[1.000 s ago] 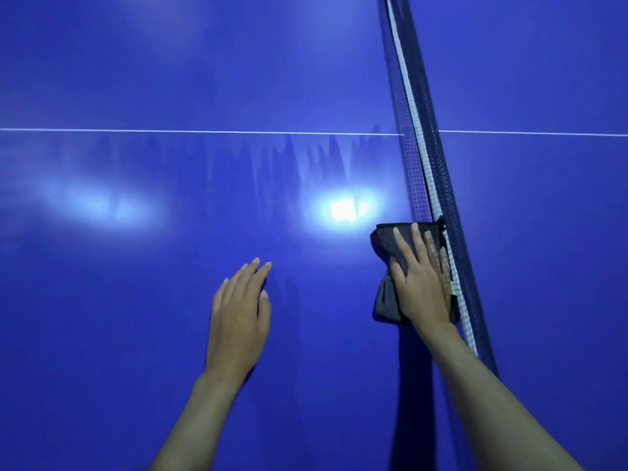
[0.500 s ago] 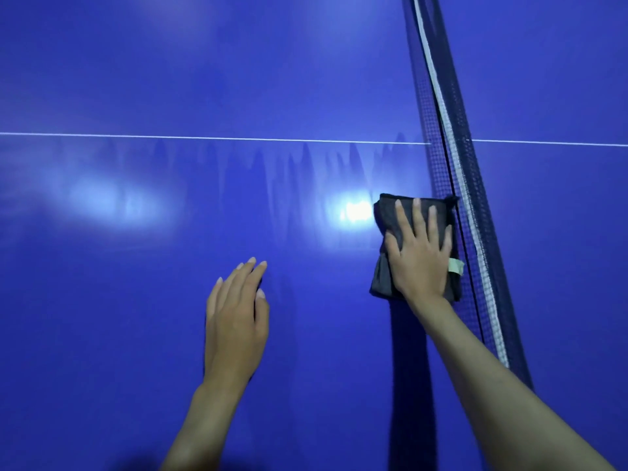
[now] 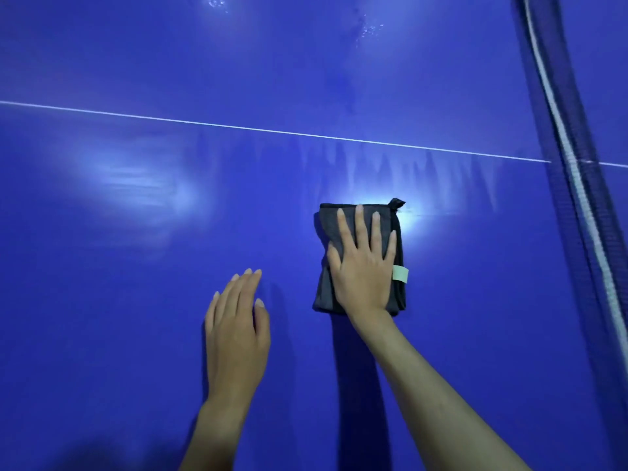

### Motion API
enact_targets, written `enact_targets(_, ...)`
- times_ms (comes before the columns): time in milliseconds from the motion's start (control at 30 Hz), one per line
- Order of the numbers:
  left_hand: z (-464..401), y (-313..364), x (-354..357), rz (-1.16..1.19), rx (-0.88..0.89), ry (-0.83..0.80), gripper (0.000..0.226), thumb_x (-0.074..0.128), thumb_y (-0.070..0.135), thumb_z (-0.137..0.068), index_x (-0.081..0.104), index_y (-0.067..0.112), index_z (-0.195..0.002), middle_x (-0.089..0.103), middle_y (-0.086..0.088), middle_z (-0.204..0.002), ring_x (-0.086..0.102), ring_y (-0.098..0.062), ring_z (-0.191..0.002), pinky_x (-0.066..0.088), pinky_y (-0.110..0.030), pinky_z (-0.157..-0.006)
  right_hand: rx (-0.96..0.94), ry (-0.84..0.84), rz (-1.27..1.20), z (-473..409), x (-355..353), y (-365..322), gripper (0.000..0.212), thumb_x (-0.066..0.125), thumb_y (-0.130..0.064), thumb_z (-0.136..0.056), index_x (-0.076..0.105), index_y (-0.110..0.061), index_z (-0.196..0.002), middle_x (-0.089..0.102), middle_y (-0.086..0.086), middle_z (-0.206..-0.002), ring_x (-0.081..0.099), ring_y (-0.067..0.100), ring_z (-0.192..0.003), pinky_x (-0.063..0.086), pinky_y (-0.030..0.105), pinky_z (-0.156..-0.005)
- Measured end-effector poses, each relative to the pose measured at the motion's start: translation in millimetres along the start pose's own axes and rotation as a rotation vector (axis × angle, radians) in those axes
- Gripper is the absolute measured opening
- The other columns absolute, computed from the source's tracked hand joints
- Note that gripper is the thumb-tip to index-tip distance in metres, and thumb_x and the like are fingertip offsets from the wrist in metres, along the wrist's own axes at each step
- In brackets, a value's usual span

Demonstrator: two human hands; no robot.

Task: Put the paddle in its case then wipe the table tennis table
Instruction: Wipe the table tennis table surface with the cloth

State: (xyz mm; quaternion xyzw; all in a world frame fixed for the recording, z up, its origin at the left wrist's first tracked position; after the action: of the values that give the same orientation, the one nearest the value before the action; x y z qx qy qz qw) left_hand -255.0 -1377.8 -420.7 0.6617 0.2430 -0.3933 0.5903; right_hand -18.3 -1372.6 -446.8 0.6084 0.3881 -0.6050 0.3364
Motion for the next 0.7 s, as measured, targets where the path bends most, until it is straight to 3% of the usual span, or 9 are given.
enact_targets(367,-4,-122,-109,0.008,-0.097,0.058,0.039,0.037,0.016,-0.104,0.064,0.017,-0.133,0.056,0.007,-0.148,0.039,-0.012,-0.148,0.032,-0.052,-0.121,-0.118,0.008,-0.114,11,17,-248,0.061,0.023,-0.054,-0.109,0.02,-0.032,-0.166,0.014,0.004,-0.175,0.013,0.031,-0.161,0.012,0.06,-0.126)
enact_targets(533,-11,-137,-124,-0.002,-0.101,0.052,0.039,0.037,0.019,-0.103,0.066,0.019,-0.13,0.056,0.009,-0.148,0.038,-0.01,-0.148,0.033,-0.052,-0.12,-0.195,0.027,-0.098,-35,22,-281,0.06,0.025,-0.054,-0.108,0.025,-0.035,-0.165,0.018,0.002,-0.174,0.015,0.03,-0.16,0.013,0.059,-0.126)
enact_targets(700,-26,-129,-124,0.044,-0.071,0.068,0.035,0.042,0.017,-0.102,0.069,0.021,-0.124,0.059,0.012,-0.144,0.038,-0.006,-0.146,0.035,-0.052,-0.118,-0.235,0.056,-0.1,-82,24,-267,0.056,0.038,-0.05,-0.108,0.033,-0.036,-0.162,0.025,0.0,-0.172,0.021,0.026,-0.159,0.015,0.053,-0.128)
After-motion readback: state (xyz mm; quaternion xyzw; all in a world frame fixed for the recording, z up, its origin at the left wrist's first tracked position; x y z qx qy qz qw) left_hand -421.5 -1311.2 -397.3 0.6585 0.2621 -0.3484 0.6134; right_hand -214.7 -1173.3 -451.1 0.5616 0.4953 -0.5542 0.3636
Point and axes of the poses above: each hand's wrist, its own z-axis away from the middle knuckle, its own x-axis out of the palm, y = z × x, the point moved 7 cm from there along -z, towards the middle knuckle
